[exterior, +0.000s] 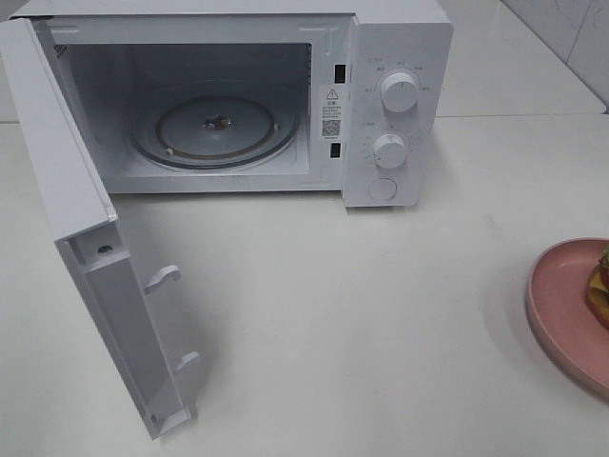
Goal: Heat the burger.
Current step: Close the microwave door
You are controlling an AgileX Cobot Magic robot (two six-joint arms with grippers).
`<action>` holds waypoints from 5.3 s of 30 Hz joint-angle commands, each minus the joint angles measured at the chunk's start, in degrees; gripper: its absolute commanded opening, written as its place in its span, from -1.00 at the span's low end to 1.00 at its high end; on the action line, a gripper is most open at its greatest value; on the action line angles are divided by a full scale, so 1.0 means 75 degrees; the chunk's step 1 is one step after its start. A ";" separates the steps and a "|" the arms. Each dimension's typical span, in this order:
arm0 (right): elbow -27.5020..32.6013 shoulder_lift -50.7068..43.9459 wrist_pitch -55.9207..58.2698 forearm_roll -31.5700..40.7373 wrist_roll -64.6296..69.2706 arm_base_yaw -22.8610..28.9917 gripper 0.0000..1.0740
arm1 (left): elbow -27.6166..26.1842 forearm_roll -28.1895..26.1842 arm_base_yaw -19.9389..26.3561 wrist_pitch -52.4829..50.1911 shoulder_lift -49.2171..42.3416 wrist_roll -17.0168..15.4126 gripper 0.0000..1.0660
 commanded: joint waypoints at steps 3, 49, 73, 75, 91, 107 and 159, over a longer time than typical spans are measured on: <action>0.0038 -0.0199 -0.0084 0.0015 -0.0107 -0.0061 0.42 | 0.0015 -0.0008 0.0031 -0.0122 -0.0046 -0.0053 0.83; 0.0038 -0.0199 -0.0084 0.0008 -0.0099 -0.0061 0.42 | -0.0206 -0.0076 0.0031 -0.1459 0.0328 -0.0214 0.51; 0.0038 -0.0199 -0.0084 0.0008 -0.0099 -0.0061 0.42 | 0.1276 -0.0099 0.0031 -0.6593 0.3247 -0.0191 -1.00; 0.0038 -0.0199 -0.0084 0.0008 -0.0099 -0.0061 0.42 | 0.1581 -0.0099 0.0031 -0.7212 0.3422 -0.0191 -1.00; 0.0038 -0.0199 -0.0084 0.0008 -0.0099 -0.0061 0.42 | 0.2636 -0.0069 0.0031 -1.0359 0.4943 -0.0443 -1.00; 0.0038 -0.0199 -0.0084 0.0008 -0.0099 -0.0061 0.42 | 0.2636 0.3155 0.0031 -1.1902 0.6509 -0.2995 -1.00; 0.0038 -0.0199 -0.0084 0.0008 -0.0099 -0.0061 0.42 | 0.0932 0.0779 -0.4744 -1.5485 1.2399 -0.1719 -1.00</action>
